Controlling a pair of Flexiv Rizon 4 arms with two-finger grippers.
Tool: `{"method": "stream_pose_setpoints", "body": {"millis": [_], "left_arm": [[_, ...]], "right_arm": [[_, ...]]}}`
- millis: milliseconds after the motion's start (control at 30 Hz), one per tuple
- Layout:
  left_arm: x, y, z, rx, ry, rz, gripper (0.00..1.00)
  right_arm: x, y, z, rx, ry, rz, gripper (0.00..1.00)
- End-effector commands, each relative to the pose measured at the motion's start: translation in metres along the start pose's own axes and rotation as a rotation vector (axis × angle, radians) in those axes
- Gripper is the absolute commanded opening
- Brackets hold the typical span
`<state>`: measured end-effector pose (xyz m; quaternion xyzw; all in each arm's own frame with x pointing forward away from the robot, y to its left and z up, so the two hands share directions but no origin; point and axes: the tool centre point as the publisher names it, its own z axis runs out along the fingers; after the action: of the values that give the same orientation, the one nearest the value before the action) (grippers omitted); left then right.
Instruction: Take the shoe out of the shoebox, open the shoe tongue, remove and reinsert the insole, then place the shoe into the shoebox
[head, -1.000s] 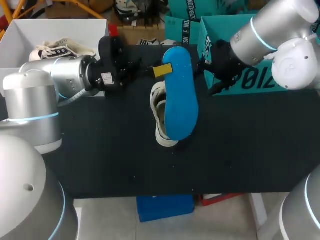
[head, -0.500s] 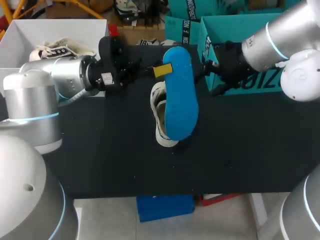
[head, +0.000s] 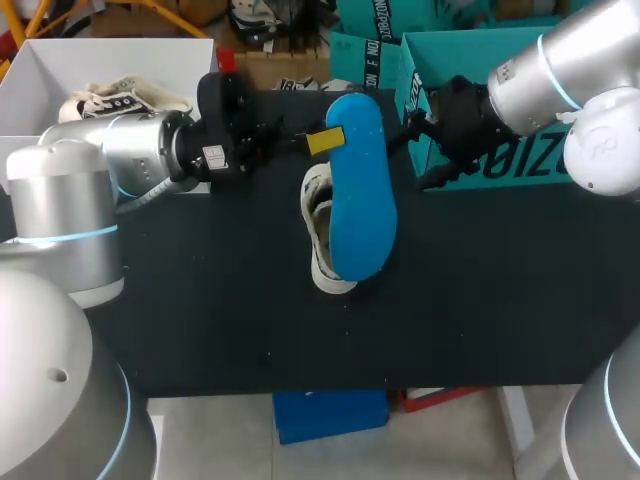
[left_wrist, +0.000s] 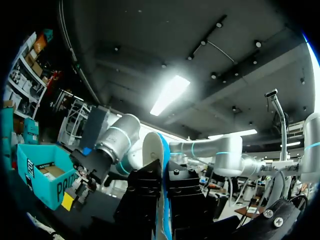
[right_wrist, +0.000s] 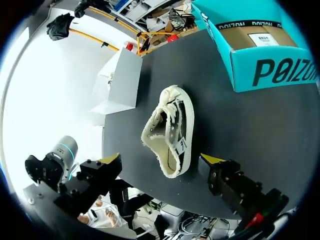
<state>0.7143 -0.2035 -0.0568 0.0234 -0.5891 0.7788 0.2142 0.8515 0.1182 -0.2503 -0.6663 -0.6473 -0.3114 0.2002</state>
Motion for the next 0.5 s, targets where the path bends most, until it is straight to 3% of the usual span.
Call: {"method": "stream_pose_setpoints", "body": {"millis": [33,500], "left_arm": [[0.0,0.001,0.001,0.0,-0.003,0.001,0.0],[0.0,0.001,0.001,0.0,-0.003,0.001,0.0]], "right_arm": [[-0.01,-0.005,-0.006,0.013,0.29,0.041,1.0],[0.01,-0.003,-0.003,0.042,0.606,0.014,1.0]]}}
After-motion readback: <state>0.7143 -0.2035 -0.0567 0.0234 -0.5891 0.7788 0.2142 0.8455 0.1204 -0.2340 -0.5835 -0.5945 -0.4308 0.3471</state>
